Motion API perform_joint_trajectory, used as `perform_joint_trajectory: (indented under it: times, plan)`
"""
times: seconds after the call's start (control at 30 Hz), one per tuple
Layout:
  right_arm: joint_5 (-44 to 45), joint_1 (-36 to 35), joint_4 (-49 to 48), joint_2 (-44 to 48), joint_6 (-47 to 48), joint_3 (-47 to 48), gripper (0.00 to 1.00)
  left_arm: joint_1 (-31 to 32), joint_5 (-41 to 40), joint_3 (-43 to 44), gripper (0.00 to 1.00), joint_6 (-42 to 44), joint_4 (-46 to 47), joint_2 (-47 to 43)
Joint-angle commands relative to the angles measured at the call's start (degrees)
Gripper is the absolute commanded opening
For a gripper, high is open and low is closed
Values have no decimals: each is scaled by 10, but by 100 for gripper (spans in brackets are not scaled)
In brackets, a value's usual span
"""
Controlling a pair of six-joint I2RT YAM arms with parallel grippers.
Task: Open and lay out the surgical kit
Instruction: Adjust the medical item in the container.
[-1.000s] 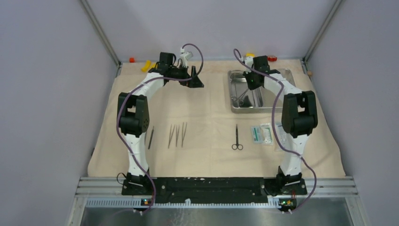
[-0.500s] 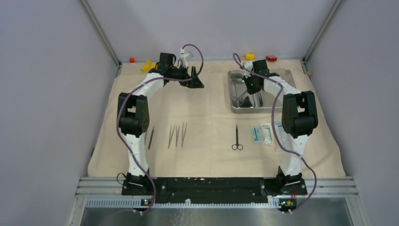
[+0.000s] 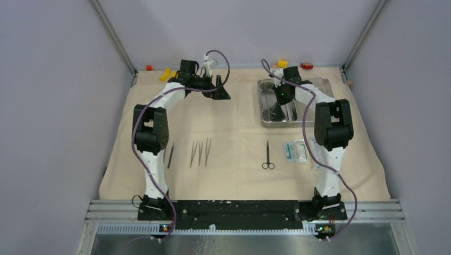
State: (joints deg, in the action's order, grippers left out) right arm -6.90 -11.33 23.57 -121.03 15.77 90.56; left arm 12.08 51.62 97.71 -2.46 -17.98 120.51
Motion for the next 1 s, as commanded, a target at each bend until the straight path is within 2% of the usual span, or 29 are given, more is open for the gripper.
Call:
perform_joint_trajectory:
  times: [0.0, 0.53, 0.73, 0.97]
  plan:
    - [-11, 3, 9, -26, -10, 41, 10, -5, 11, -1, 99, 4, 23, -9]
    - [-30, -4, 46, -123, -45, 163, 10, -12, 16, -1, 99, 3, 23, -2]
    - [-37, -5, 50, -126, -64, 183, 10, -16, 16, -2, 99, 4, 23, -2]
    - [-17, 10, 12, -58, -130, 146, 25, -17, 19, 1, 99, -1, 27, -2]
